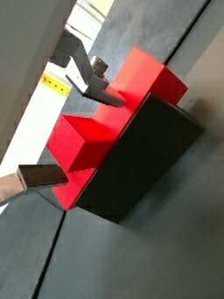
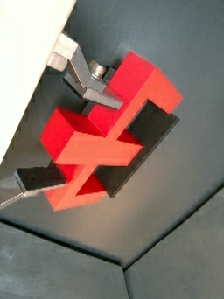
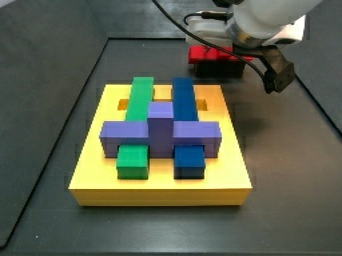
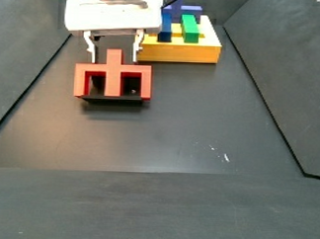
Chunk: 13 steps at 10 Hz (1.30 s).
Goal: Pick up the red object. Move up. Place the red object on the fixture. Regrasp the red object. Move to above the board. Insert the red object.
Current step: Regrasp the red object.
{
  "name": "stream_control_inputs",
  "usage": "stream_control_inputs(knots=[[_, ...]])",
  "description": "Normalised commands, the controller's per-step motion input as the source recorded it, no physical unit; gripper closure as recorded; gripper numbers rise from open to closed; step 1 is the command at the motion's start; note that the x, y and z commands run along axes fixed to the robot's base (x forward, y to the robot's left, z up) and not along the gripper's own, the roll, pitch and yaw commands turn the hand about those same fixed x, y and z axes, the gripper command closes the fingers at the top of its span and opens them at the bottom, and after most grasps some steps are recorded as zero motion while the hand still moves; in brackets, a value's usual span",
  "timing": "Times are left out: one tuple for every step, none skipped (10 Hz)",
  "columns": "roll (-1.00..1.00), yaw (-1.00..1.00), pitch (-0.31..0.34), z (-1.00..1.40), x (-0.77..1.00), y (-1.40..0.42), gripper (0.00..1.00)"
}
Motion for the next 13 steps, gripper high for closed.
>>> stream_control_inputs(knots=[[0.00,0.00,0.000,0.00,0.00,0.00,1.00],[0.00,0.00,0.000,0.00,0.00,0.00,1.00],[0.00,0.00,0.000,0.00,0.00,0.00,1.00],[0.00,0.00,0.000,0.00,0.00,0.00,1.00],[0.00,0.00,0.000,0.00,0.00,0.00,1.00],[0.00,0.00,0.000,0.00,0.00,0.00,1.00],[0.00,0.00,0.000,0.00,0.00,0.00,1.00],[0.00,0.00,0.000,0.00,0.00,0.00,1.00],[0.00,0.00,0.000,0.00,0.00,0.00,1.00],[0.00,0.00,0.000,0.00,0.00,0.00,1.00],[0.00,0.00,0.000,0.00,0.00,0.00,1.00],[0.00,0.00,0.000,0.00,0.00,0.00,1.00],[0.00,0.00,0.000,0.00,0.00,0.00,1.00]])
